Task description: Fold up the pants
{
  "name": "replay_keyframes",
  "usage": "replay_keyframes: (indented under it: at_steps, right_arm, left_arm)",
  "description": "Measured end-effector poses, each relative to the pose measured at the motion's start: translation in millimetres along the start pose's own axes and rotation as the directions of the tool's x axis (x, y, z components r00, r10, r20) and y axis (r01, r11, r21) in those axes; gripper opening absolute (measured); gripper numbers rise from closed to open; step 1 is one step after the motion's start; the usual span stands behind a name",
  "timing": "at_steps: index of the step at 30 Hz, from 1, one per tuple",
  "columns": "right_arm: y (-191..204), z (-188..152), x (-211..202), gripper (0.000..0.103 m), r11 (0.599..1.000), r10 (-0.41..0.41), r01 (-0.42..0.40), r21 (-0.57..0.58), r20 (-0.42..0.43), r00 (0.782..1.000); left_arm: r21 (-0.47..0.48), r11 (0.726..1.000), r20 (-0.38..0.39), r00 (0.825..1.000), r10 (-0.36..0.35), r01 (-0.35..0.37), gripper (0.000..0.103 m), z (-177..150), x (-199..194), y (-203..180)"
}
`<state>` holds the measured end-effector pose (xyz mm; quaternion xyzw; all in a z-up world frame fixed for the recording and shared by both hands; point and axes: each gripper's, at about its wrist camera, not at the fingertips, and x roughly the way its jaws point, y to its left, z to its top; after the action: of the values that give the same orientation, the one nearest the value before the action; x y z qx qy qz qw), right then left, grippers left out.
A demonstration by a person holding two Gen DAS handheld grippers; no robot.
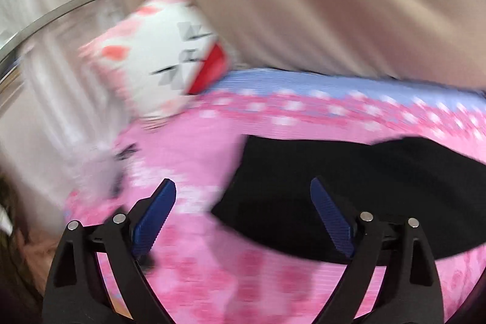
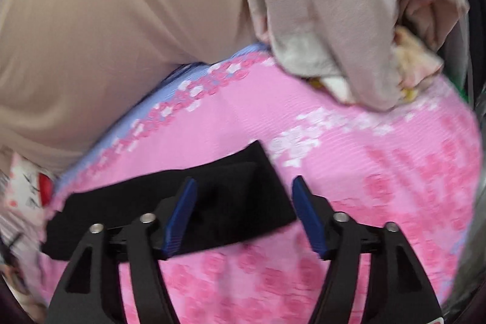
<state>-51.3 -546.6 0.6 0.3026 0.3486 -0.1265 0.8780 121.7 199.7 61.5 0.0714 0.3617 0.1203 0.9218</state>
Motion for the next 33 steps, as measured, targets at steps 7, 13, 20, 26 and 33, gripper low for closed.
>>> replay_keyframes:
  at_steps: [7,13,20,26,33]
  right_arm:
    - [65.9,7.2,60.3,0.007,0.954,-0.178,0.146,-0.263,-0.100,0.979]
    - [108.1,-7.5,0.3,0.035,0.811,-0.158,0.237,-0.534,0.190,0.969]
    - [32.7,-45.9,20.6,0.041,0.859,-0.312,0.317,-0.402,0.080,0.947]
    - [33.0,-0.1,26.4,0.063,0.961,-0.153,0.152,-0.230,0.013,0.988]
    - [68.4,18.1,63.8,0.009,0.951,-0.120,0.094,-0.295,-0.069,0.990]
  left_arm:
    - [0.030,0.974,-0.149,0.964,-0.219,0.226,0.088,-24.9,29.0,-99.2]
    - [0.124,0.970,-0.177,0.966,-0.187,0.210,0.092,-53.1,36.7,-128.5]
    - [0.075,0.975,-0.308,0.935,-0.176,0.208,0.092,-71.3,68.7,-129.4]
    - [0.076,0.977,-0.294,0.941,-0.170,0.201,0.092,-69.8,67.0,-141.4]
    - [0.067,0.974,-0.296,0.937,-0.187,0.215,0.092,-71.8,58.5,-143.7]
